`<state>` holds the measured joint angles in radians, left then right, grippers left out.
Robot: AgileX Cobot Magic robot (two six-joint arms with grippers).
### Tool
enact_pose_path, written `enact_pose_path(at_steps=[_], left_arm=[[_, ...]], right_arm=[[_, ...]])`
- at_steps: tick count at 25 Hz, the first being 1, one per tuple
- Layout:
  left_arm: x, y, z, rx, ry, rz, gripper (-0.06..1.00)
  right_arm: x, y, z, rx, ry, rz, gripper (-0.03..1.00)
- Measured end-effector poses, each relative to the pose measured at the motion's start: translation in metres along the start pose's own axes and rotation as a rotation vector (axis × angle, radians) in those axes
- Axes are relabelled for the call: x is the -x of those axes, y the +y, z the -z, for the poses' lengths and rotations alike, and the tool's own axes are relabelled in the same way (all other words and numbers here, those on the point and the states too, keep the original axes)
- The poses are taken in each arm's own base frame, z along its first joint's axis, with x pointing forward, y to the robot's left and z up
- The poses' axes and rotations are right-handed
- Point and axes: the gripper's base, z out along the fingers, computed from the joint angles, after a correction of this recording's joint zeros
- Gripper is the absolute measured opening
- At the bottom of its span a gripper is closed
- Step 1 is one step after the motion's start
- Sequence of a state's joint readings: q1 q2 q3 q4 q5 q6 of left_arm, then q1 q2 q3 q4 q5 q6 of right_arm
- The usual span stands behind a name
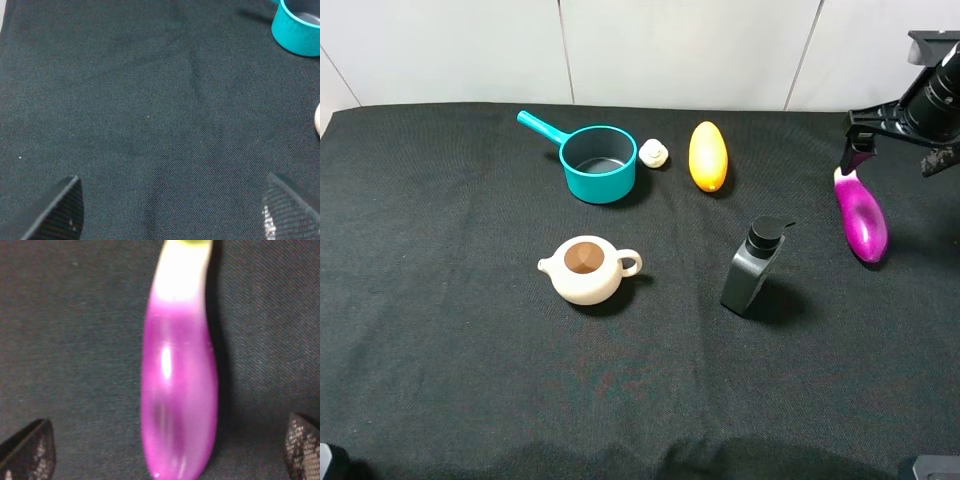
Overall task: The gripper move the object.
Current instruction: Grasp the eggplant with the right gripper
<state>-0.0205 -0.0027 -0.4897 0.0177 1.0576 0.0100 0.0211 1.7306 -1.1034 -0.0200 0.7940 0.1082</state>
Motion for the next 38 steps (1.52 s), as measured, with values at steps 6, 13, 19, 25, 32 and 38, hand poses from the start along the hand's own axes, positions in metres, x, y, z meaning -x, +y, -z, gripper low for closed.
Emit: enact_pose_path(at_steps=[6, 13, 19, 25, 32, 38], left_arm=[[0.0, 0.0, 0.0, 0.0, 0.0, 0.0, 0.76], [0.0, 0.0, 0.0, 0.0, 0.0, 0.0, 0.76], [0.0, 0.0, 0.0, 0.0, 0.0, 0.0, 0.76], [0.0, 0.0, 0.0, 0.0, 0.0, 0.0, 0.76], [0.0, 0.0, 0.0, 0.0, 0.0, 0.0, 0.76], [0.0, 0.0, 0.0, 0.0, 0.0, 0.0, 0.76]], right_arm=[[0.001, -0.007, -0.01, -0.021, 0.025, 0.008, 0.69], [0.001, -0.007, -0.027, -0.026, 0.058, 0.014, 0.69], [0.002, -0.006, -0.043, -0.022, 0.076, 0.01, 0.69], [0.002, -0.006, -0.053, -0.019, 0.079, 0.007, 0.69], [0.001, -0.006, -0.067, -0.02, 0.102, 0.012, 0.69], [0.003, -0.006, -0.076, -0.021, 0.115, 0.016, 0.69]])
